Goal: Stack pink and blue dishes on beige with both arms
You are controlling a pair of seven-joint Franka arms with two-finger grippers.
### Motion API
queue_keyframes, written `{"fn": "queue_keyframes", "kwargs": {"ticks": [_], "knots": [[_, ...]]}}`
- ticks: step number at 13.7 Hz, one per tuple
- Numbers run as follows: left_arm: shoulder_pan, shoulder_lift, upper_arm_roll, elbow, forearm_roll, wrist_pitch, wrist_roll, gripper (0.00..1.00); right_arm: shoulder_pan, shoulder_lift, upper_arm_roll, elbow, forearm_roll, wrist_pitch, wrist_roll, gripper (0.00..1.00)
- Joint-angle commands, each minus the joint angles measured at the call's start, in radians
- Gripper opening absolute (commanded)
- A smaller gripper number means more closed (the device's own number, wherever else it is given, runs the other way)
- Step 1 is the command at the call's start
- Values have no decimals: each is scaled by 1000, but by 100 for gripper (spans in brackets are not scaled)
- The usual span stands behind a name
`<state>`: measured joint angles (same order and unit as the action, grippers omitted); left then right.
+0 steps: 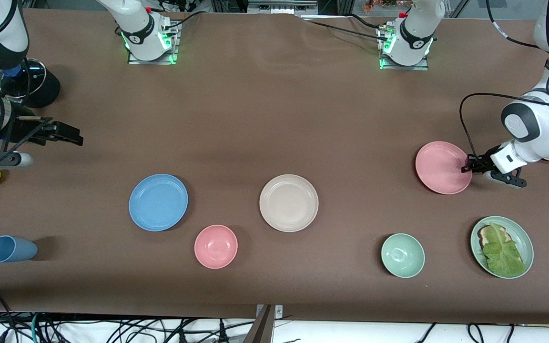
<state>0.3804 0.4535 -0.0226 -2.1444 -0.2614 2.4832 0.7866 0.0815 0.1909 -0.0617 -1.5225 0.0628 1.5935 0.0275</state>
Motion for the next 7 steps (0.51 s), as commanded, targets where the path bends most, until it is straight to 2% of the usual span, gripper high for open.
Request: {"fn": "queue_keyframes", "kwargs": {"ticks": [1,3,7], "knots": [[-9,-25,7,59,-15,-108,31,0,-6,10,2,8,2,0,-11,100],[-20,-27,9,168,-12,-264,26,0,-8,66,2,8,5,-1,-11,100],[-41,-35,-5,384,137,-481,-70,0,-5,74,2,1,2,28,-9,100]]}}
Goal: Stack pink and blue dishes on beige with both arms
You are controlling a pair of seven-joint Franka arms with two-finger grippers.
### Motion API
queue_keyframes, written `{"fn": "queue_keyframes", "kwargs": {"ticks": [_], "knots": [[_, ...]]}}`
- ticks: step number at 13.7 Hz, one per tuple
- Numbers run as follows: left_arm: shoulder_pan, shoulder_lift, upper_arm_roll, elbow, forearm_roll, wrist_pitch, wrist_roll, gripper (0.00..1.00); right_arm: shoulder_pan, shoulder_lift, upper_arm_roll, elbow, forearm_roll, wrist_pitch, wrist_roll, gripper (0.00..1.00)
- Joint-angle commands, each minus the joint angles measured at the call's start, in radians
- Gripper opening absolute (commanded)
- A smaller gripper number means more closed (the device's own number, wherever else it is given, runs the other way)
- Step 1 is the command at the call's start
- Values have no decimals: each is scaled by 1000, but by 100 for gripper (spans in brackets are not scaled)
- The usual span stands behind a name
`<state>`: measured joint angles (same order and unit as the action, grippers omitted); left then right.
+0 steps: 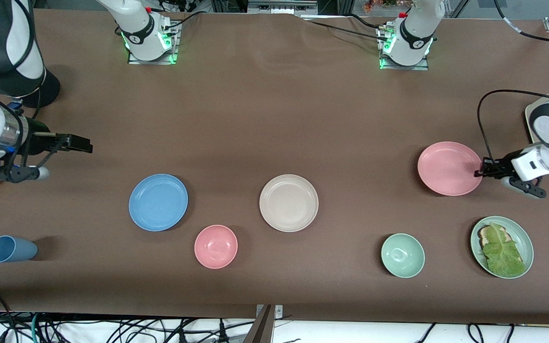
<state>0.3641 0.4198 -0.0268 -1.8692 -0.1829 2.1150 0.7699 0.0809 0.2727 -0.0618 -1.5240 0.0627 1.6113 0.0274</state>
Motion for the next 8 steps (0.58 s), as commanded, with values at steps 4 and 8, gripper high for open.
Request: {"fn": "queue_keyframes", "kwargs": {"ticks": [4,8], "knots": [[-99,-3,-5,251,114,-262,-176,0,-3,-85,2,-155,-1,162,-9,100],[-204,1,-16,265,114,-276,-340,0,-4,-150,4,-286,0,257,-9,100]]}}
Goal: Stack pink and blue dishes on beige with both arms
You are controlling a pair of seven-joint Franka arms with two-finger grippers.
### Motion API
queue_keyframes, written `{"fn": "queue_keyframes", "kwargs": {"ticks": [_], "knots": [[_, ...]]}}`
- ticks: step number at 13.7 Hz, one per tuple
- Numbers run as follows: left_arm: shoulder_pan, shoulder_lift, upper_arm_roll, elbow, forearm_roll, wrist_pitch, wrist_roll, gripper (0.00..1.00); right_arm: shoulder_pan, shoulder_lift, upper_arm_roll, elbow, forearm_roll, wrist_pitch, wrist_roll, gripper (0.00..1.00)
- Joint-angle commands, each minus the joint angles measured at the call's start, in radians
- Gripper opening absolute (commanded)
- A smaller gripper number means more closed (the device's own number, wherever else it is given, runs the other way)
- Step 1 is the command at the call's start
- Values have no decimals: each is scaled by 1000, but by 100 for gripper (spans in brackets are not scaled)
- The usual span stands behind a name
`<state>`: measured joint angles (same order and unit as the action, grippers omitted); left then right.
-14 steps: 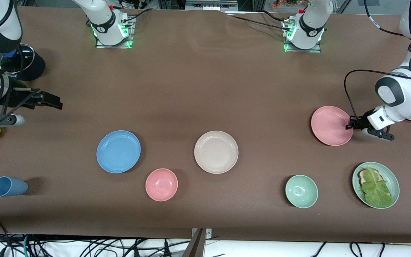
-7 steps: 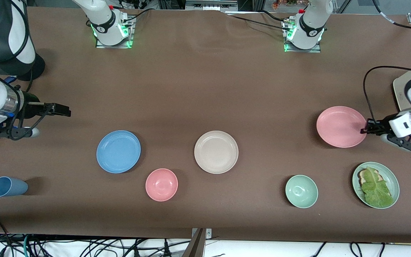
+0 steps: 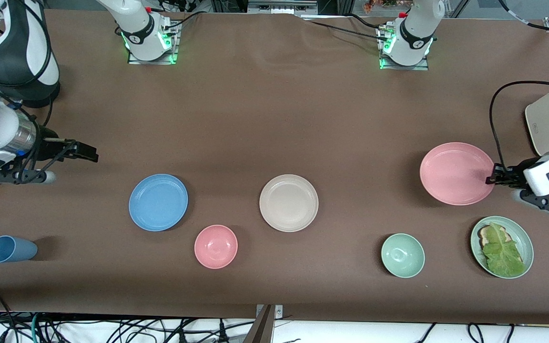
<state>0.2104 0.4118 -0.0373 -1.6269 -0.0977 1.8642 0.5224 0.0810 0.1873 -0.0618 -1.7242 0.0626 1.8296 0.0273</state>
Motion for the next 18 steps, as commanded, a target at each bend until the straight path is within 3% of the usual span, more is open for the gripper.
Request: {"fn": "queue_keyframes", "kwargs": {"ticks": [1,9,16,18], "knots": [[-72,13,-16,21,27,-25,-152,0,-3,-59,4,-84,-1,40,-10,100],[-327,71,-35,22,-43,24,-645,0,-4,168,4,-100,9,298,-9,100],[-515,148,-35,25,-51,124,-930,0,-1,334,10,-135,11,574,-9,100],[-546,182,-35,70,-51,127,-966,0,-1,366,11,-135,13,612,-7,99]]}}
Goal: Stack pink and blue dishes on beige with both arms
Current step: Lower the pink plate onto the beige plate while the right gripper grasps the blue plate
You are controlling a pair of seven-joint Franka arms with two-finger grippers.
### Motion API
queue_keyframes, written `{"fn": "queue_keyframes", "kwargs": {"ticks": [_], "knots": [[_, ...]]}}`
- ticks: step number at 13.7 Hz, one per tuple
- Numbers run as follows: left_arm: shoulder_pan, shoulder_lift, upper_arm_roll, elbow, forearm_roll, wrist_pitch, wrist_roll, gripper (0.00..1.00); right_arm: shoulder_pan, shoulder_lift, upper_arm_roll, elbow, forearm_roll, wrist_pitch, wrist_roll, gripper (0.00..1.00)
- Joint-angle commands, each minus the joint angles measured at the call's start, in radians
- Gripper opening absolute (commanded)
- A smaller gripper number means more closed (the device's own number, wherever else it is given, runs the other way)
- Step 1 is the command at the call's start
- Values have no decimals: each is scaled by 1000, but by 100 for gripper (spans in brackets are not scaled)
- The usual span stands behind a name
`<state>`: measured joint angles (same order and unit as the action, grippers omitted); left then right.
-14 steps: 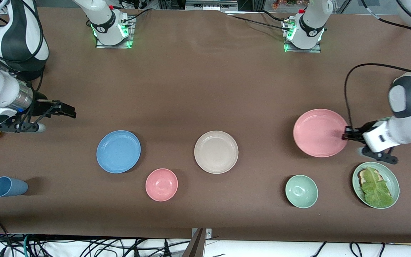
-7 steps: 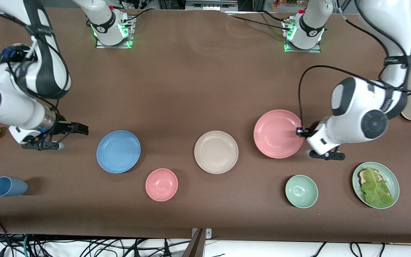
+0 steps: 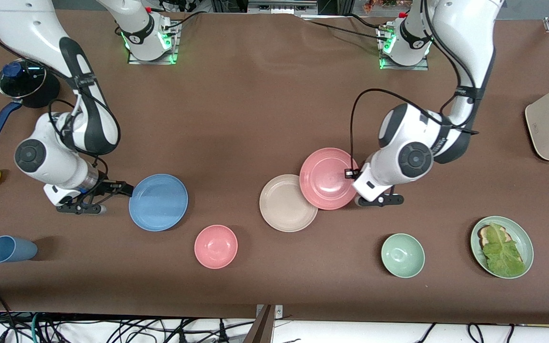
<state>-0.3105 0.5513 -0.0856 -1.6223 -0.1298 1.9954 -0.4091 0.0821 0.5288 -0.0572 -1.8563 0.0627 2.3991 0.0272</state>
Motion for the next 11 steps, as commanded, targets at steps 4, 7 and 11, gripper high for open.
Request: {"fn": "queue_keyframes", "kwargs": {"ticks": [4,7,11], "knots": [[-79,85,13,84,-17,52,-129,0,-2,42,8,-11,17,52,6,96],[-81,107,13,122,-19,52,-146,0,-2,48,10,-20,20,54,11,89],[-107,150,13,176,-19,52,-203,0,-1,48,10,-20,20,52,13,77]]}}
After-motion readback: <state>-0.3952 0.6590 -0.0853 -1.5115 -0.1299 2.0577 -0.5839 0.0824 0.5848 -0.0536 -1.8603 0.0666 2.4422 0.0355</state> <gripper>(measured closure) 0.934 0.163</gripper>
